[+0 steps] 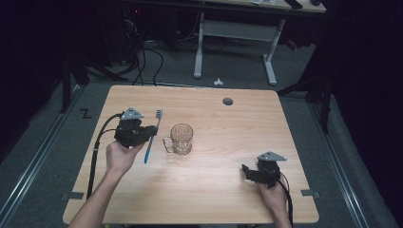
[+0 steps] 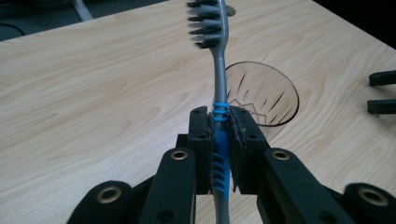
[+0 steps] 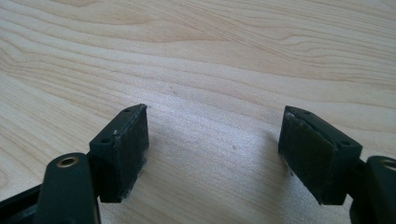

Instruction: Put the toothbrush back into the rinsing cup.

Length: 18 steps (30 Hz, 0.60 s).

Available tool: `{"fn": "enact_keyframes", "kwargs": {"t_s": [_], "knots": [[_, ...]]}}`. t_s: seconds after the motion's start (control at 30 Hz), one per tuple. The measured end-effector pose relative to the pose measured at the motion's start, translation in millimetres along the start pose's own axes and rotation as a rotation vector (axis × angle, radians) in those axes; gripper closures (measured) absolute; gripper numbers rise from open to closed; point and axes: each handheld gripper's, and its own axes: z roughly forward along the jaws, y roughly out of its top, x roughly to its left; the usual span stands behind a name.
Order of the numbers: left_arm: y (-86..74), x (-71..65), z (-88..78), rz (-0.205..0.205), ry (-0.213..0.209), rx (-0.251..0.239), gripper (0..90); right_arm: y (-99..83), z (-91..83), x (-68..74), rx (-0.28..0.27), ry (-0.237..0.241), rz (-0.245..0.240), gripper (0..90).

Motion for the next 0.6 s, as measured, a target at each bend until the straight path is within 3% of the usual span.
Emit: {"fn": "enact_keyframes", "kwargs": {"t_s": [0.33, 0.6], "knots": [[8.8, -7.7, 1.3, 0.017, -0.009, -0.08, 80.5, 0.0, 0.0, -0.1, 0.0, 0.0, 0.001, 24.6], [17.5, -9.1, 8.6, 0.024, -0.016, -0.099, 80.5, 0.0, 0.0, -0.1, 0.0, 0.0, 0.003, 24.6]]}}
